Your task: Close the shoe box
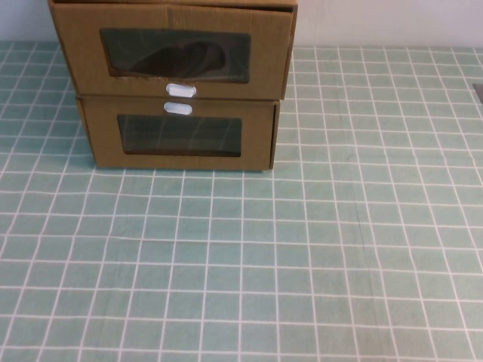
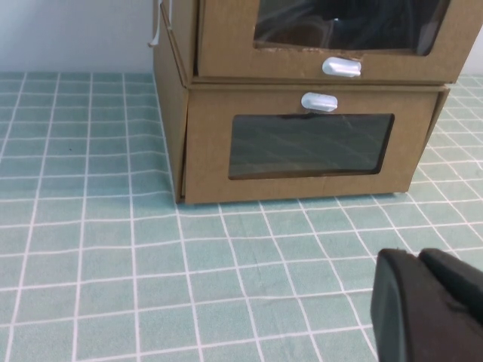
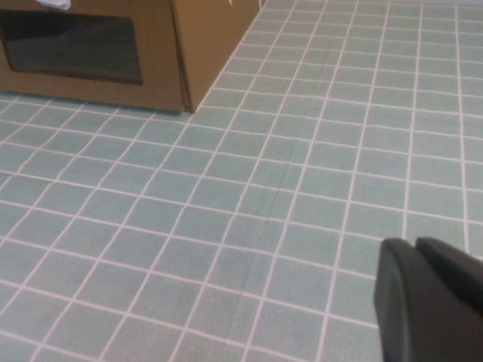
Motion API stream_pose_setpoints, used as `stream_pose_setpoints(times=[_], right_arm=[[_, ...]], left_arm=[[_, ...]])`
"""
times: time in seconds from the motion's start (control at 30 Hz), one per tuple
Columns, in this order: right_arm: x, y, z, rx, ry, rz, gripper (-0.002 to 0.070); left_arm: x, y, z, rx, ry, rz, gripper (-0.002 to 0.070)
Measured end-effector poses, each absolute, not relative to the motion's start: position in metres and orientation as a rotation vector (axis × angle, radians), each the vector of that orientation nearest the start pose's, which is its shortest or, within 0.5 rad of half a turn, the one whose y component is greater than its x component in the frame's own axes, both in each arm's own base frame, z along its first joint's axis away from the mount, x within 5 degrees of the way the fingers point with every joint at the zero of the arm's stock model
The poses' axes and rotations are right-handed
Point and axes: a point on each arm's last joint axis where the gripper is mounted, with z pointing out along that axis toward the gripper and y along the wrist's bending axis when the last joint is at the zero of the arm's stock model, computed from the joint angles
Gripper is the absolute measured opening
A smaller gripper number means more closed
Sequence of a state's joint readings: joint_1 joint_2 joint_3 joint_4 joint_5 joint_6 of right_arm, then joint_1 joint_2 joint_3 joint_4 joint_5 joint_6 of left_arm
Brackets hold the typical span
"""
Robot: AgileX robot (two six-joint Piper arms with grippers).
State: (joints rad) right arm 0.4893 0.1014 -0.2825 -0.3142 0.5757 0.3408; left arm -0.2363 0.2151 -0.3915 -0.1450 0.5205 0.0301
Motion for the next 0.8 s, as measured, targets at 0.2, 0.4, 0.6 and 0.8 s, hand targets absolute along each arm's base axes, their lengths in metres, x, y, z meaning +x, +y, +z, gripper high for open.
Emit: stream_pose_setpoints(times=[0.2, 0.4, 0.6, 0.8], right_arm=[[0.047, 0.008, 0.252, -0.266, 1.839, 0.236, -0.0014], [0.047, 0.008, 0.252, -0.266, 1.838, 0.236, -0.0014], [0.047, 0.008, 0.253, -0.267, 1.836, 0.237, -0.0014], [0.047, 0.008, 0.253, -0.266, 1.835, 0.237, -0.0014]], left_arm=[[0.049, -0.016, 0.270, 0.198, 1.806, -0.250, -0.0005], [0.048, -0.010, 0.225, 0.263, 1.756, -0.096, -0.0005], [0.052, -0.011, 0.177, 0.280, 1.820, -0.086, -0.0005], [0.052, -0.010, 0.172, 0.284, 1.852, -0.083, -0.0005]])
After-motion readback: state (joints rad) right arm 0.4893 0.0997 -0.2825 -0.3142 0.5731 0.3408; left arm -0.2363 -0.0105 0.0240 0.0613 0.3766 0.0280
